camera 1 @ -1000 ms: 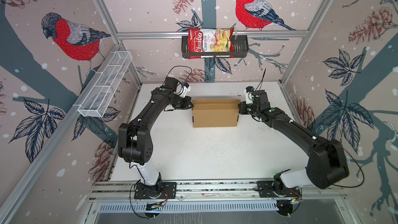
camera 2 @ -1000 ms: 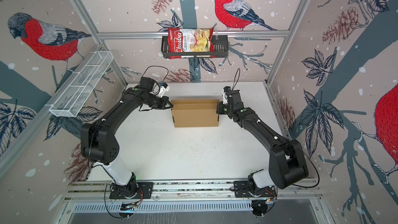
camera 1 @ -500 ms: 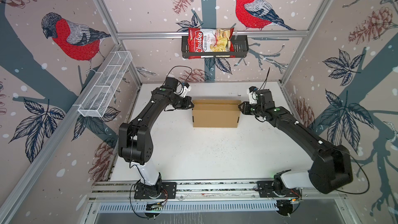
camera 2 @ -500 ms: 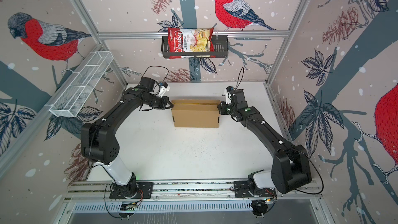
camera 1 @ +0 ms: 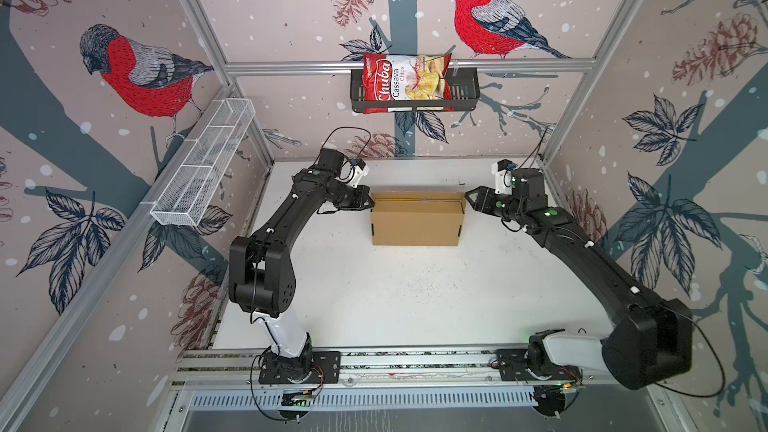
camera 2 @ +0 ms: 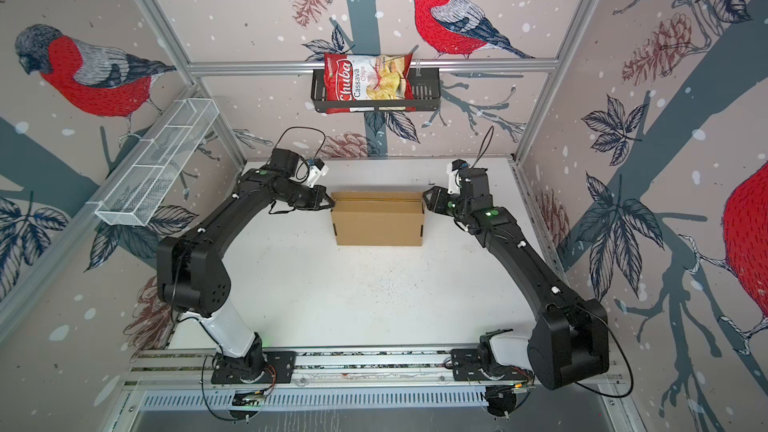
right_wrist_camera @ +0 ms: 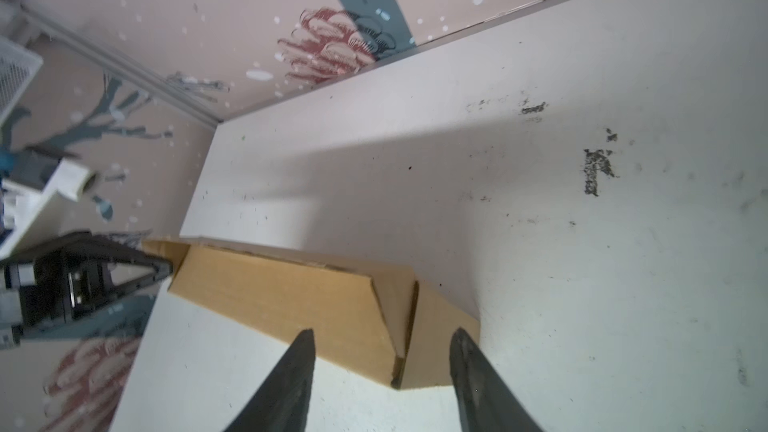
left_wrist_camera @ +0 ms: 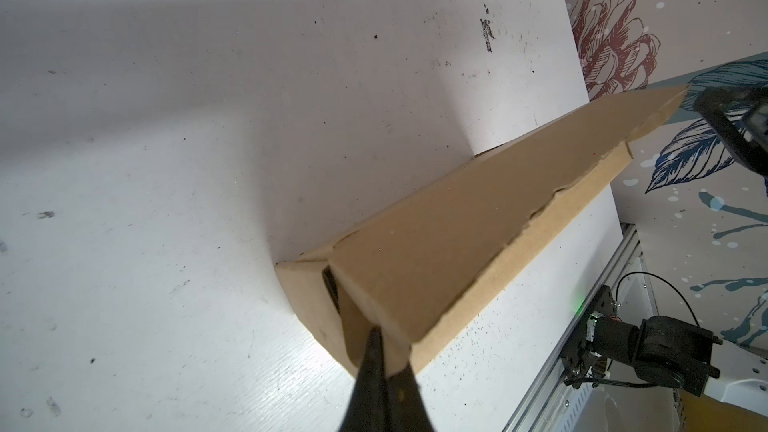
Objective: Fold the paper box
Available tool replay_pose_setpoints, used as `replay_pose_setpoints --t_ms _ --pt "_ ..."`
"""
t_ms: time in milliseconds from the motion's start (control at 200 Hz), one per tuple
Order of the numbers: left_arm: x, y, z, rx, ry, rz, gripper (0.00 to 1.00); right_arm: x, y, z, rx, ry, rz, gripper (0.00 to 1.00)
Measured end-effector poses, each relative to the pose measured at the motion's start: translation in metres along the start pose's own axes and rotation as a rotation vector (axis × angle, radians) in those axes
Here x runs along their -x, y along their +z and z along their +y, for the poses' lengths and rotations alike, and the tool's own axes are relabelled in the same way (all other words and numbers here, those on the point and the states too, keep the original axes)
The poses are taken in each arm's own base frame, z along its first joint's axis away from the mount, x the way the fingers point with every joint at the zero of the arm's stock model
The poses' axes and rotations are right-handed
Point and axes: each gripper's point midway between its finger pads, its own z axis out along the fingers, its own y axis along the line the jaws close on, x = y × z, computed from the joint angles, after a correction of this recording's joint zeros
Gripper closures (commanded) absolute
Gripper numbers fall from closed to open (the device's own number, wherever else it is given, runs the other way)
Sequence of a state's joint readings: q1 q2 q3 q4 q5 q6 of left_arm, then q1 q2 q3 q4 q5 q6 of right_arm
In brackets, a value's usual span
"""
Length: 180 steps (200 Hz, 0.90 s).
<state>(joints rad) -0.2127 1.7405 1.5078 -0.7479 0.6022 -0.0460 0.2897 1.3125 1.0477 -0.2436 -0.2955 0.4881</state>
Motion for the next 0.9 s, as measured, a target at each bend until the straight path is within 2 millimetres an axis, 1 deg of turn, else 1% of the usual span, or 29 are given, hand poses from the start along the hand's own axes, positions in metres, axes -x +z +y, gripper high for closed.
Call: replay_pose_setpoints --t_ms 165,335,495,765,901 --pt "0.000 0.000 0.000 -0.001 0.003 -0.001 0.97 -0.003 0.016 0.003 0.030 0.123 0.037 0.40" --pt "0.000 0.001 0.000 -0.003 0.004 -0.002 0.97 -0.006 0.028 0.000 0.039 0.238 0.053 0.38" --pt "0.000 0.003 -0.001 -0.011 0.008 -0.005 0.97 -0.011 0.029 0.000 0.049 0.301 0.060 0.38" --pt "-0.003 0.003 -0.005 -0.024 0.013 -0.004 0.97 -0.033 0.027 -0.002 0.054 0.360 0.080 0.47" --pt "-0.007 0.005 -0.008 -0.035 0.019 -0.001 0.97 -0.042 0.027 -0.008 0.043 0.402 0.081 0.46"
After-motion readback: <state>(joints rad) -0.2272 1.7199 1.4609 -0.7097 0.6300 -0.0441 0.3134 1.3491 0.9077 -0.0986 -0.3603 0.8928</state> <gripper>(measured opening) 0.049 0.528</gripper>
